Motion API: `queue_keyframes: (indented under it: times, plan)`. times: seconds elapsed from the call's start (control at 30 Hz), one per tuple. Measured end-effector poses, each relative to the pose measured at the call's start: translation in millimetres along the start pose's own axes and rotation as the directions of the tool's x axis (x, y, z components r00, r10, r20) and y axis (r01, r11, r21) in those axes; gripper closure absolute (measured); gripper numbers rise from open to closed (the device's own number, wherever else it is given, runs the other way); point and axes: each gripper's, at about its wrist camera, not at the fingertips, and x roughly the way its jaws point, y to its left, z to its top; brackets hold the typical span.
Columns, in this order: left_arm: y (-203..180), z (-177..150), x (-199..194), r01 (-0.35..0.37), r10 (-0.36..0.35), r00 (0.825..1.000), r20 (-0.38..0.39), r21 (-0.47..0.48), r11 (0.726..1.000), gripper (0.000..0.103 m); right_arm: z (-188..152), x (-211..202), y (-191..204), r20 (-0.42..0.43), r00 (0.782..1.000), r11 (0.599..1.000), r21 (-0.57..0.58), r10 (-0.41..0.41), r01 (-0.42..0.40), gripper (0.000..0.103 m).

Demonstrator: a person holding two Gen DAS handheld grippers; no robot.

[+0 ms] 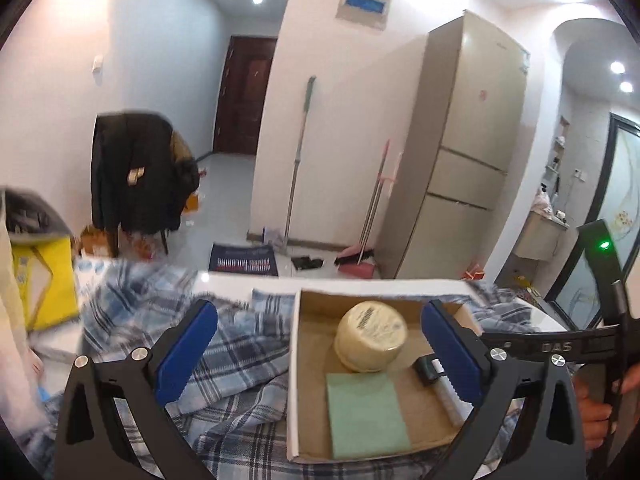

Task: Organize rigid objects
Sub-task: 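Open both grippers and withdraw them from the tray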

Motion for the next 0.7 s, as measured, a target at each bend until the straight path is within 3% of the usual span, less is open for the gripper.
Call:
queue_keyframes:
  times: [0.1, 0.2, 0.27, 0.4, 0.57, 0.7]
  plan:
    - [-17.5, 10.7, -31.7, 0.000, -0.003, 0.999, 0.054, 0.058, 0.998, 0.000, -7.6, -47.0, -8.8, 0.076, 0.997, 1.000, -0.004, 0.005, -0.005, 0.034]
    - [-35.2, 15.8, -68.1, -0.043, 0.038, 0.998, 0.051, 0.104, 0.994, 0.000, -19.0, -90.5, -12.7, 0.154, 0.988, 1.000, -0.017, 0.021, -0.018, 0.034]
    - [-40.9, 16.2, -94.5, -0.017, 0.007, 0.996, 0.086, 0.108, 0.994, 0.000, -28.7, -121.3, -11.2, 0.215, 0.976, 0.999, -0.021, 0.033, -0.030, 0.034]
    - [-56.9, 18.6, -149.9, -0.030, 0.007, 0.988, 0.157, 0.146, 0.989, 0.000, -53.0, -171.0, -11.1, 0.305, 0.949, 0.997, -0.042, 0.075, -0.066, 0.034]
    - [-77.6, 21.5, -205.7, 0.000, -0.039, 0.974, 0.222, 0.173, 0.985, 0.000, -84.6, -214.2, -10.5, 0.373, 0.919, 0.992, -0.067, 0.128, -0.111, 0.034]
    - [-93.2, 15.1, -236.9, -0.005, -0.048, 0.964, 0.261, 0.197, 0.980, 0.000, -105.1, -234.0, -8.6, 0.418, 0.899, 0.991, -0.083, 0.127, -0.101, 0.032]
